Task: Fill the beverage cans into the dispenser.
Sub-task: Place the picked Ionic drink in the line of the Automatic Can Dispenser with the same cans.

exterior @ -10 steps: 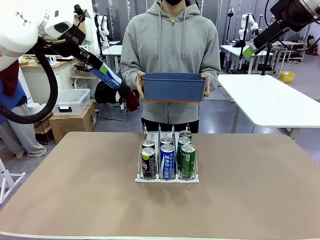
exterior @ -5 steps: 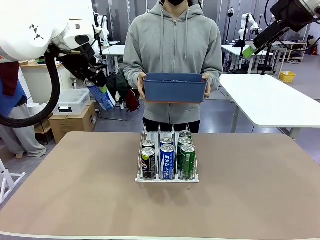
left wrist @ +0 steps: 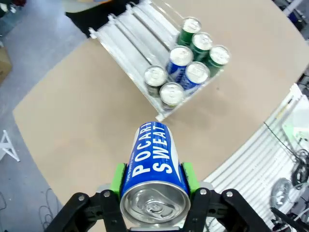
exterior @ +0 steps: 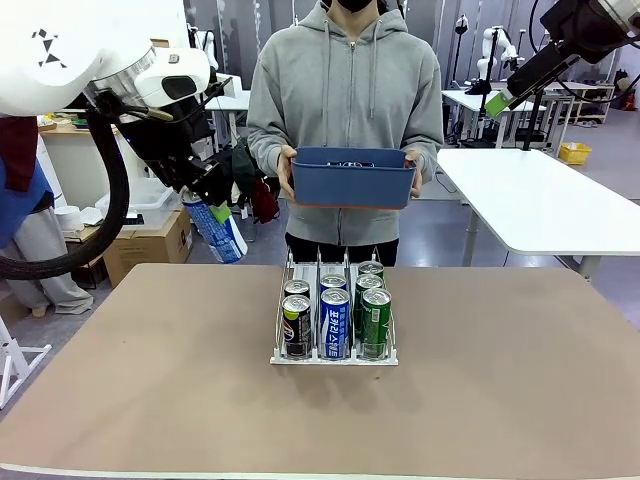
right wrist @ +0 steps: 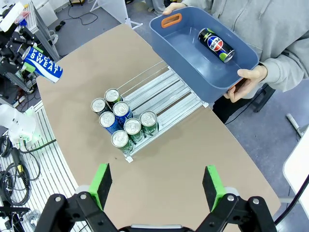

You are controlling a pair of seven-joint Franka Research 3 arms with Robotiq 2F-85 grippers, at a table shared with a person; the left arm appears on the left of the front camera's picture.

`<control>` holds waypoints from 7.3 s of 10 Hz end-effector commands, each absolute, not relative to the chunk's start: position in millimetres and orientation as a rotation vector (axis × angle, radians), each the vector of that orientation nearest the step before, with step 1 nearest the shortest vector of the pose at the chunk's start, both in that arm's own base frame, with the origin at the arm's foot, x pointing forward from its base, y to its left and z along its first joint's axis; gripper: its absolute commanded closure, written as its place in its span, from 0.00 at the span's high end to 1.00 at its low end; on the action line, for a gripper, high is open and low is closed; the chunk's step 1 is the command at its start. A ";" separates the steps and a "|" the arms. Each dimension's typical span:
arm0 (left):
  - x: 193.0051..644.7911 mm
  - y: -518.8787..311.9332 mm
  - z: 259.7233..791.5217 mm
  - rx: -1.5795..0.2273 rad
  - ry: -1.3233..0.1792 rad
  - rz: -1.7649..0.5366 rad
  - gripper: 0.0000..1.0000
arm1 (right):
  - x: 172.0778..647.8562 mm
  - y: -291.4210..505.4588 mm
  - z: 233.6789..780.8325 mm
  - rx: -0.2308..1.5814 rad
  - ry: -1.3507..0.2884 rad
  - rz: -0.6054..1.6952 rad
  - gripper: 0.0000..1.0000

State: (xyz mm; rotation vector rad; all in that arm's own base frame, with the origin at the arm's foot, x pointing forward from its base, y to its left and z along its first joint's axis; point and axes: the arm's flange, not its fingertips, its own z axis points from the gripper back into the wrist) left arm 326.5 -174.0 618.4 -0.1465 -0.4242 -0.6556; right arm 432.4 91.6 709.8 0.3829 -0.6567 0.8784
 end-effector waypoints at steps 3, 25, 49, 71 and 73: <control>326.5 -174.0 618.4 -0.146 -0.424 -0.656 0.57 | 432.2 91.8 709.6 0.393 -0.657 0.881 1.00; 279.5 -329.2 529.6 -0.058 -0.485 -0.951 0.57 | 432.2 91.8 709.6 0.393 -0.657 0.881 1.00; 330.5 -372.7 441.0 0.076 -0.538 -0.974 0.57 | 432.2 91.8 709.6 0.393 -0.657 0.881 1.00; 408.2 -388.1 396.5 0.083 -0.325 -0.910 0.77 | 432.2 91.8 709.6 0.393 -0.657 0.881 1.00; 407.9 -385.9 397.3 0.070 -0.327 -0.910 0.97 | 432.2 91.8 709.6 0.393 -0.657 0.881 1.00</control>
